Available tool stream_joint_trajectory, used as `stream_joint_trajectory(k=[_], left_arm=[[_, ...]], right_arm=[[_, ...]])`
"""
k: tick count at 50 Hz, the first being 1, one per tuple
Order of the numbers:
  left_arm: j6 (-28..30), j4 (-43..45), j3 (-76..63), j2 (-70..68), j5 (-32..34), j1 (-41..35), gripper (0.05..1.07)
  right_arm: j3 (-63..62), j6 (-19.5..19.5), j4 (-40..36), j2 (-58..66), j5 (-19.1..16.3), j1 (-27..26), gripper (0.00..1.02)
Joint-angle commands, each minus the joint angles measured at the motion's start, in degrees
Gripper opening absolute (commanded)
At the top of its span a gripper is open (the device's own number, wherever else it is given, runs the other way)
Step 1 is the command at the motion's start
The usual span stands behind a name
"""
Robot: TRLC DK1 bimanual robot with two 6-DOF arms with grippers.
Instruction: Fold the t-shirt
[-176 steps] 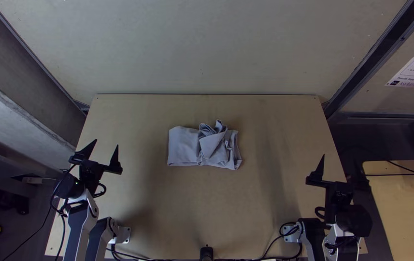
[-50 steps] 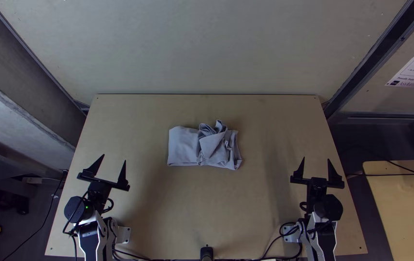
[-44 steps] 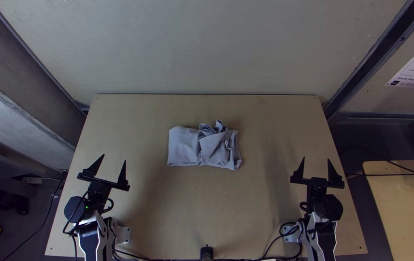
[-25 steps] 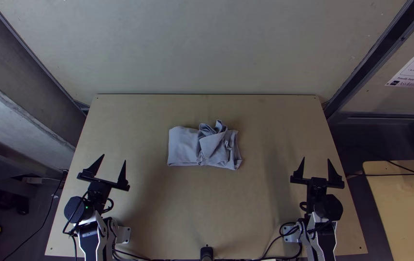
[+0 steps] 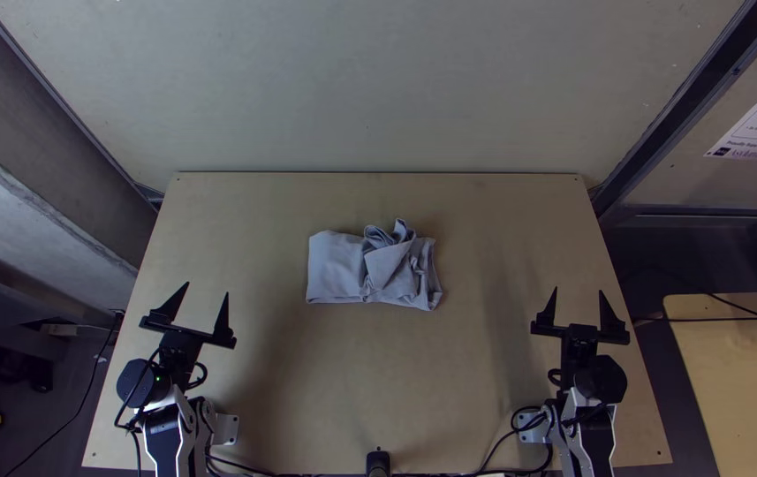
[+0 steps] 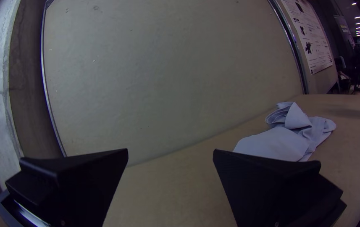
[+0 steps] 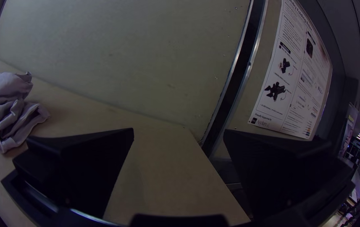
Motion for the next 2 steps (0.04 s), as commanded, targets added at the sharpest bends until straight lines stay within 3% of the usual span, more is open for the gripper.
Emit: stream_joint_trajectory(k=[1, 2], left_arm=[[-1.0, -1.3, -2.8, -0.4, 0.3, 0.2, 1.03], [-1.0, -1.3, -2.8, -0.4, 0.3, 0.3, 1.03]], right_arm=[[-1.0, 1.0, -0.1, -0.1, 0.0, -0.2, 0.98], [-1.0, 1.0, -0.1, -0.1, 0.0, -0.2, 0.98]])
